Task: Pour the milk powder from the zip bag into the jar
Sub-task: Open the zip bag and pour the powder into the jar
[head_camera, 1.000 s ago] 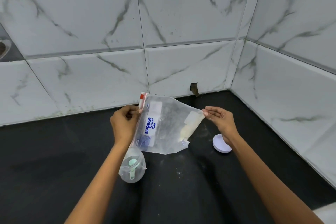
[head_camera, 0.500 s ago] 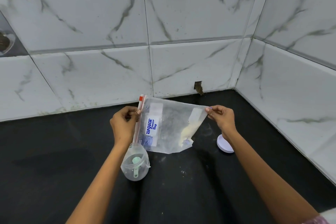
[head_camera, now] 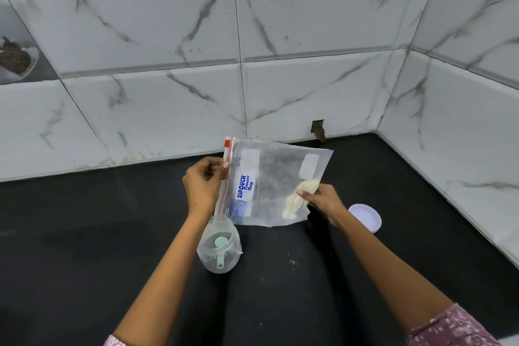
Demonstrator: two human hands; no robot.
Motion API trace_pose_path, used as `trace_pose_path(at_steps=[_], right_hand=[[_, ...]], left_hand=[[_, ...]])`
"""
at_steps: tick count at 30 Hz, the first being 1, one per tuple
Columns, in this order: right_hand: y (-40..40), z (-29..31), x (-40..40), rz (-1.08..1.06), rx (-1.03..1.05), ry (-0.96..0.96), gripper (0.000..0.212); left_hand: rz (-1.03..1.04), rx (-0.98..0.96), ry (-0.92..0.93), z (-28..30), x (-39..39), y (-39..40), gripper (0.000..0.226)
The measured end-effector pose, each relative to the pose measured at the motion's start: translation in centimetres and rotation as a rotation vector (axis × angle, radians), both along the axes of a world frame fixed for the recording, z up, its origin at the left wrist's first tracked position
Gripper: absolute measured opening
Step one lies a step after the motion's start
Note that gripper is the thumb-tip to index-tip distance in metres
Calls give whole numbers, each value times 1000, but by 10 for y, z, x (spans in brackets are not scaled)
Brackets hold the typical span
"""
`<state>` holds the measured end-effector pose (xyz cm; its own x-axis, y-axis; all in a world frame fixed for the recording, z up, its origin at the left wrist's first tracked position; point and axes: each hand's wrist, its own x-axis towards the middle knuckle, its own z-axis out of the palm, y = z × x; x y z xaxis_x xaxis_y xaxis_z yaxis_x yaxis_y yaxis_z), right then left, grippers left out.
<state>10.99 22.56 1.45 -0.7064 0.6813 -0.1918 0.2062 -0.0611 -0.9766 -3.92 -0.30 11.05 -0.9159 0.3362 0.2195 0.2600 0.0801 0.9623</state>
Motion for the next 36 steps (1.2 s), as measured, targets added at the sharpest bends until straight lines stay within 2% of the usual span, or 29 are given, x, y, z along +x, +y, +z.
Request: trace_pose_path(at_steps=[4, 8, 12, 20, 27, 31, 36], right_hand=[[2, 30, -2, -48, 7, 111, 25], [-1, 65, -2, -55, 13, 247, 18], [-9, 91, -2, -58, 34, 316, 15], [-31, 114, -2, 0, 62, 363, 17], [-45, 127, 3, 57, 178, 332, 16], [-50, 138, 9, 109, 208, 319, 23], [-56, 143, 16, 162, 253, 294, 18]], left_hand=[[35, 64, 7, 12, -15, -2, 1], [16, 143, -21, 28, -26, -5, 11], [5, 204, 27, 46, -28, -14, 13], [66, 267, 131, 69, -20, -46, 10], [116, 263, 79, 53, -9, -78, 10], [128, 285, 29, 50, -4, -92, 8], [121, 297, 0, 37, 7, -103, 11]])
